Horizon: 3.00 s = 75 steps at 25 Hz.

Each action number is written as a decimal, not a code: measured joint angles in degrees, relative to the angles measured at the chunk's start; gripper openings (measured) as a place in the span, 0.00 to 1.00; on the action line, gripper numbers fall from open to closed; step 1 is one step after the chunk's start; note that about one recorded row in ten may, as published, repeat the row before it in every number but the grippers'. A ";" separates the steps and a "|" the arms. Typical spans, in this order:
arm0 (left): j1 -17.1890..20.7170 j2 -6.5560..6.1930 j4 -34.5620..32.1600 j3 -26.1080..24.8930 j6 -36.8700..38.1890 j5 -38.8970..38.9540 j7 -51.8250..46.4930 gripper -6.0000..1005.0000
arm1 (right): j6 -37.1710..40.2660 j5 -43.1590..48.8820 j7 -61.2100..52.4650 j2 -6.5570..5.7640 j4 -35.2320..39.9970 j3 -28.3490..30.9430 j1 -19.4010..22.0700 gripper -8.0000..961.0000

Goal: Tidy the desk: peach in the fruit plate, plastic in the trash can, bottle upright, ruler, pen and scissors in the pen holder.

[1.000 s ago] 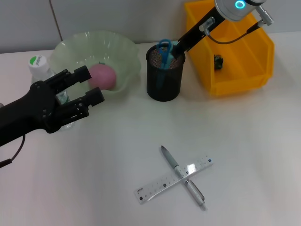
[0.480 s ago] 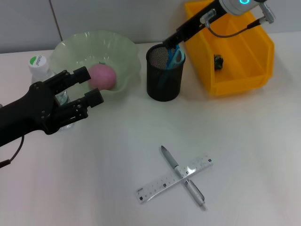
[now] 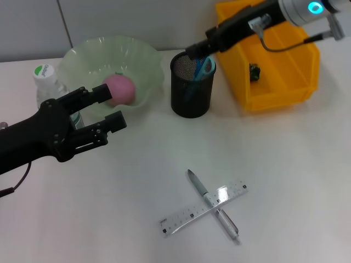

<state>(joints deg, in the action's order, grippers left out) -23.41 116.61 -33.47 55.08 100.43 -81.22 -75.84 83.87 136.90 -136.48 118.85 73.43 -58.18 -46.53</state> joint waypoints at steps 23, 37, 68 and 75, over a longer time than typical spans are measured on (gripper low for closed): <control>-0.01 -1.34 -5.64 0.01 1.54 -7.78 -4.57 0.80 | 20.91 8.44 22.77 -1.03 -1.79 -10.68 -0.25 0.71; 1.75 -3.65 -6.03 -4.05 5.08 -11.10 -8.15 0.80 | 15.84 9.67 31.53 0.11 -9.78 -22.48 -2.04 0.71; 3.63 -3.76 -5.19 -4.37 4.93 -11.06 -9.06 0.80 | 5.01 10.41 33.78 0.60 -14.00 -39.75 -2.87 0.70; 3.66 -3.76 -5.19 -4.37 4.93 -10.69 -9.16 0.80 | 3.56 10.41 33.79 0.60 -14.51 -40.32 -2.94 0.68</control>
<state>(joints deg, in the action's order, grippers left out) -19.74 112.85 -38.67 50.71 105.37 -91.92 -85.00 87.43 147.31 -102.69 119.44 58.93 -98.50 -49.47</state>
